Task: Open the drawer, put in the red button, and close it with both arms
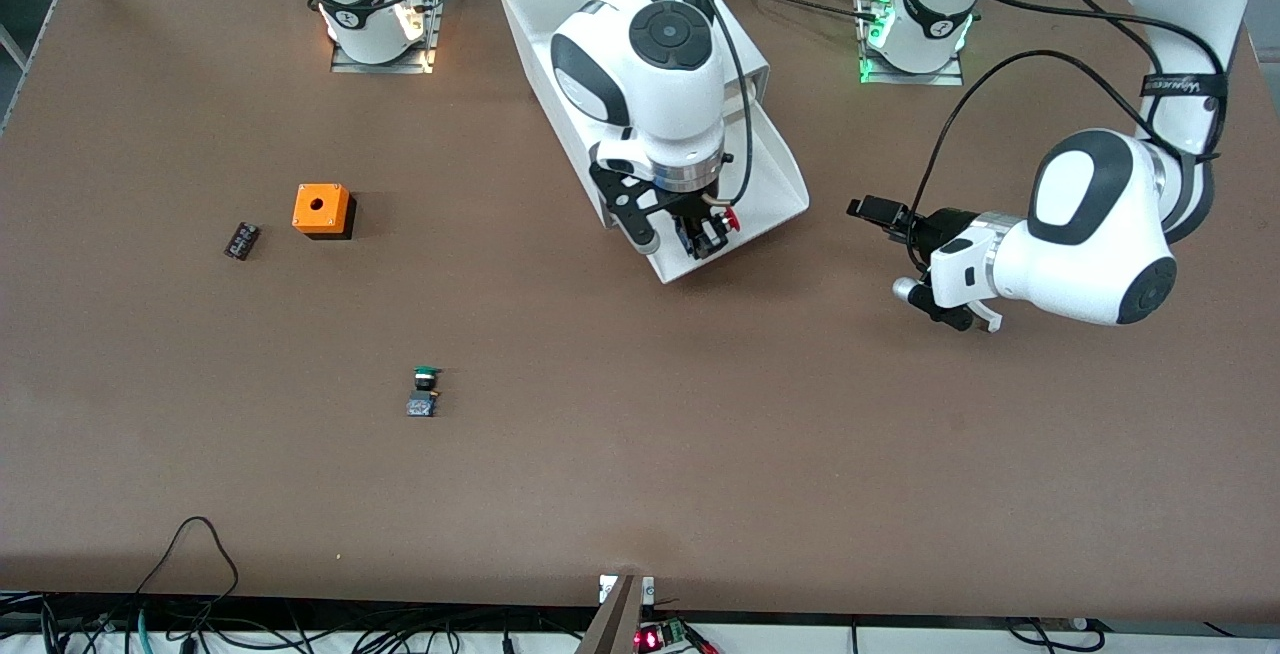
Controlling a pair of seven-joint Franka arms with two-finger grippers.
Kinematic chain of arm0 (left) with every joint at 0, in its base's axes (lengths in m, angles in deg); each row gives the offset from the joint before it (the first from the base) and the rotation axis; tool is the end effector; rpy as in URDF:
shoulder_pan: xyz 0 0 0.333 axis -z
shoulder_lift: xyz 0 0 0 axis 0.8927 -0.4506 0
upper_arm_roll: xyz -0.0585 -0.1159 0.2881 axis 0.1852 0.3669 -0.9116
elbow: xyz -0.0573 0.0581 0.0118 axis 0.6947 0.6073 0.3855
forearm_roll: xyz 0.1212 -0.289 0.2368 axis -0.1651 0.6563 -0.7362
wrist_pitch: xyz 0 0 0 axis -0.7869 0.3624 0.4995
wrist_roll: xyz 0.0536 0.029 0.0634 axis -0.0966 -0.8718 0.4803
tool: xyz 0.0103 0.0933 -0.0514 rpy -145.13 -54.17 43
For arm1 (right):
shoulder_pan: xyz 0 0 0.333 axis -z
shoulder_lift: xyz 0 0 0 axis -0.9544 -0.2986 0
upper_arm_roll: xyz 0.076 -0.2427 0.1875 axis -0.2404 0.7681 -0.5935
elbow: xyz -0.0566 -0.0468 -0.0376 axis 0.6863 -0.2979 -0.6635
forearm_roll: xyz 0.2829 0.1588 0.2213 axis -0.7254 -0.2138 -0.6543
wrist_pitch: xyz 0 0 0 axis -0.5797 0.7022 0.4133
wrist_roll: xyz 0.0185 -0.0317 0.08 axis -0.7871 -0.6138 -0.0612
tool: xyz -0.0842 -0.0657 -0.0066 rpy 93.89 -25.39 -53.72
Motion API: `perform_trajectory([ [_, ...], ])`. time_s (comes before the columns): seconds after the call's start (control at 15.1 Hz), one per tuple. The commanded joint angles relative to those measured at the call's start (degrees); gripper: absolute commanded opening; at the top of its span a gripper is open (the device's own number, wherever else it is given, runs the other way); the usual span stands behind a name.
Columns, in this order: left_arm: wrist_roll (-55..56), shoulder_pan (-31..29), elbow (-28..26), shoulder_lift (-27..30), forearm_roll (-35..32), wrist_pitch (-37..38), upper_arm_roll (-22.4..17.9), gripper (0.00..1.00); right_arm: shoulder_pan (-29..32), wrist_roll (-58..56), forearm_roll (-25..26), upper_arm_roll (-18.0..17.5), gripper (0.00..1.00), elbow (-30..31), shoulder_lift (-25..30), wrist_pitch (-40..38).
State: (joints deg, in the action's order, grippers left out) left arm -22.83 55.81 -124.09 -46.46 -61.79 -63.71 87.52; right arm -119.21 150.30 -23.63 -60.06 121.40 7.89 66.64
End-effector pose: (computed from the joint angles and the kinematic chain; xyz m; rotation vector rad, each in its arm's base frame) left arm 0.5861 -0.1291 0.3703 2.5613 -0.3751 -0.6722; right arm 0.5109 0.5877 0.4126 -2.6066 1.4904 -0.0685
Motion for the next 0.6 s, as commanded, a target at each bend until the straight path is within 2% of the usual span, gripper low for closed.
perform_trajectory([
  [0.0, 5.97, 1.25, 2.74, -0.31, -10.54, 1.31, 0.93, 1.0, -1.48, 1.95, 0.79, 0.4, 0.0, 2.49, -0.52, 2.37],
  [0.27, 19.11, 5.64, 2.65, -0.48, -17.77, 1.05, 0.84, 1.0, -2.72, 5.2, 0.79, 0.4, 0.0, 7.33, -0.7, 7.03],
  [0.4, 28.43, 7.84, 2.74, -0.84, -19.88, 0.79, 0.84, 1.0, -3.33, 6.78, 0.87, 0.4, 0.0, 7.78, -0.96, 7.12],
  [0.53, 32.86, 8.38, 2.91, -0.75, -21.73, 0.26, 0.84, 1.0, -3.69, 7.66, 0.79, 0.4, 0.0, 7.96, -0.96, 7.12],
])
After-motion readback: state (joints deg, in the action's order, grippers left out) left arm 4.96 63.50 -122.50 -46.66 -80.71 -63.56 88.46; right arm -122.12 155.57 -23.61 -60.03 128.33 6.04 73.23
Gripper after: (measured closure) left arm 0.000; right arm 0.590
